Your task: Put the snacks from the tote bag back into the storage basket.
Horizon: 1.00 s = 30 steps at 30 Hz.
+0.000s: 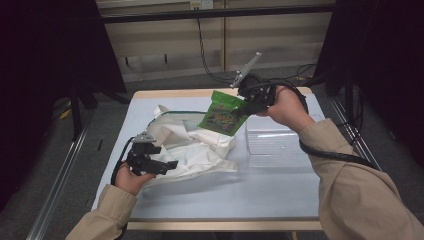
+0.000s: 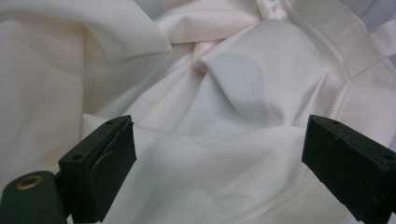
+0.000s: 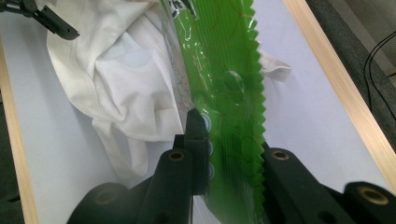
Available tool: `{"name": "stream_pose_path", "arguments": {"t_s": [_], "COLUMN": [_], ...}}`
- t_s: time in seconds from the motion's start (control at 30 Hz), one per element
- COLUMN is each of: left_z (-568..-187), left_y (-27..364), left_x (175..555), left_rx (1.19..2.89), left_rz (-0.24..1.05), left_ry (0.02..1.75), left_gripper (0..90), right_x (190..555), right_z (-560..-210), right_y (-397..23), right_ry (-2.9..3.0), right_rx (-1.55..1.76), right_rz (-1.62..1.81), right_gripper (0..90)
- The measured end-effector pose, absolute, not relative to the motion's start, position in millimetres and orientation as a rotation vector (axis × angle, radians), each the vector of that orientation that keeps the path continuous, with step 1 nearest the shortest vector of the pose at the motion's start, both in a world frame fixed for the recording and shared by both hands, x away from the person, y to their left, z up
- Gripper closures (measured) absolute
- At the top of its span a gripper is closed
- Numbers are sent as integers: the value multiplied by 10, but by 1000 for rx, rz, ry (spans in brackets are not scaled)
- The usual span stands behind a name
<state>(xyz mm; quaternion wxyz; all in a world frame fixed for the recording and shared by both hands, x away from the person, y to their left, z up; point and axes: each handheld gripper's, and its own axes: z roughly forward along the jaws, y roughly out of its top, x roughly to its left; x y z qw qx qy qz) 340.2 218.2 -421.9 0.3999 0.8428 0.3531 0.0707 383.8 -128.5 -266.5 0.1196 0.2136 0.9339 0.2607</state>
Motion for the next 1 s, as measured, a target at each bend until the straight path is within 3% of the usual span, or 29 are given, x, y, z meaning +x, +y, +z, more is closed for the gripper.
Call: {"name": "stream_pose_path", "arguments": {"t_s": [1.0], "left_z": [-4202], "left_y": [2126], "left_x": [3476], "left_rx": [2132], "left_rz": [169], "left_ry": [869], "left_gripper": [96], "right_x": [3733], "right_z": [-2602], "right_y": [-1773], "right_ry": [2668], "right_rx": [725], "right_rz": [696], "right_gripper": [792]}}
